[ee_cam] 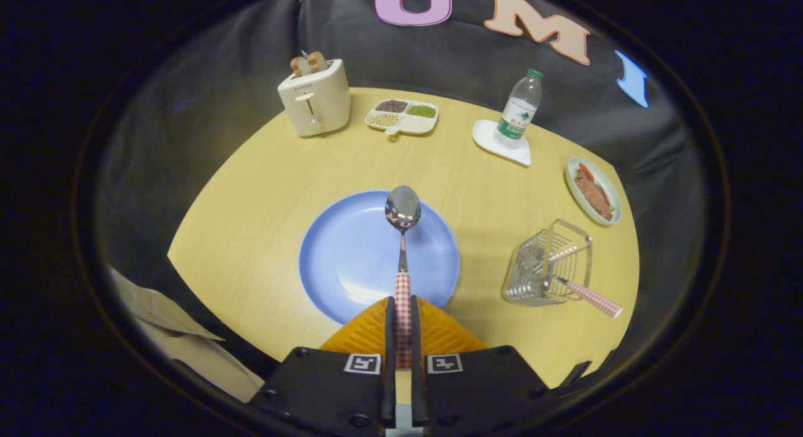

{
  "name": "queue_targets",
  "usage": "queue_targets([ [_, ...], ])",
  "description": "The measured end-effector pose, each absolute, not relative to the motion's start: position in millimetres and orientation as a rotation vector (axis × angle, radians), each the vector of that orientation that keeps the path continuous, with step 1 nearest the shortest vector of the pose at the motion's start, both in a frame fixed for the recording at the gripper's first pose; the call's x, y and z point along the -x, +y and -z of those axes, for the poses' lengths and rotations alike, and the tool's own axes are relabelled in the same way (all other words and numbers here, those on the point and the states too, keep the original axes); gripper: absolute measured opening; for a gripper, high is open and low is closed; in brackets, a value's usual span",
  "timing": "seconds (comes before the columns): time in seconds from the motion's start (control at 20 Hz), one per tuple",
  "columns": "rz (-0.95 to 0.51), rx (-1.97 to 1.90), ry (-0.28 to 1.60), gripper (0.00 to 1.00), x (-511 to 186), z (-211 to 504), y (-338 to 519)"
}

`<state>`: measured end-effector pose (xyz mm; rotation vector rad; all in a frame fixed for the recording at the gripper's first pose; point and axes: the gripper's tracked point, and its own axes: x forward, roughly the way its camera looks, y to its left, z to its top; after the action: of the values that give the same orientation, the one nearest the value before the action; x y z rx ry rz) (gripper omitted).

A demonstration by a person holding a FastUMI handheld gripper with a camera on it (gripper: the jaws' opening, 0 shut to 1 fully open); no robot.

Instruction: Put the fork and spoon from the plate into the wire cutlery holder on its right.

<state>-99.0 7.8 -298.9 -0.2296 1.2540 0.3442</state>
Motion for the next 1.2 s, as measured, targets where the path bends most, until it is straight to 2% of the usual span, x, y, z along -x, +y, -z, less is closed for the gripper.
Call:
queue_targets([
  [0.7,-0.382,0.411,1.39,0.13,50,250,-138],
  [1.2,-0.52,0.617,1.598,0.13,45,262,-189],
])
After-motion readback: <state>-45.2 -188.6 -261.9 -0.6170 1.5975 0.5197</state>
